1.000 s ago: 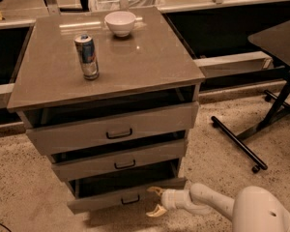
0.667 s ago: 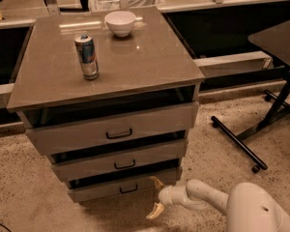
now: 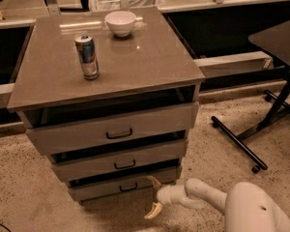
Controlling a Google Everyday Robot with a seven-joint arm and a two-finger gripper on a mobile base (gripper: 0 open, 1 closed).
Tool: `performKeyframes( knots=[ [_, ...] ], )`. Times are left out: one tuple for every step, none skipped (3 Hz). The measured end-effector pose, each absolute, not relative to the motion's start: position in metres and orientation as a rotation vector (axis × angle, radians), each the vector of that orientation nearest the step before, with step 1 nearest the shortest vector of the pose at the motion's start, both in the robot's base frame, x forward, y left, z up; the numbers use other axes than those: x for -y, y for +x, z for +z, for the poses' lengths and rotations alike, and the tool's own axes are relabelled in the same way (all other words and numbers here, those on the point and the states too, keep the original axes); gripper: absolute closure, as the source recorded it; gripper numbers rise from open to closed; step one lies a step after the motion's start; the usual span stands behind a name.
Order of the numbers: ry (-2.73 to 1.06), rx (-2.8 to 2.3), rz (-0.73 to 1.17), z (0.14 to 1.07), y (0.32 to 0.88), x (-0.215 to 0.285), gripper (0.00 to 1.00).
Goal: Close bottom drawer
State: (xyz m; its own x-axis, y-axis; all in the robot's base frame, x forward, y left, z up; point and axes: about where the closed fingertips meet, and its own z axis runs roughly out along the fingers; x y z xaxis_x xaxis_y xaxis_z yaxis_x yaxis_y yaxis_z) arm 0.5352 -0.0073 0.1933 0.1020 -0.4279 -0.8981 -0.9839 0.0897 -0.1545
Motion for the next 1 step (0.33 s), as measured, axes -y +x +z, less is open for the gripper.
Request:
performKeyframes(
  knots=[
    [-1.501, -1.408, 0.825, 0.1995, 0.5180, 0.0043, 0.00]
  ],
)
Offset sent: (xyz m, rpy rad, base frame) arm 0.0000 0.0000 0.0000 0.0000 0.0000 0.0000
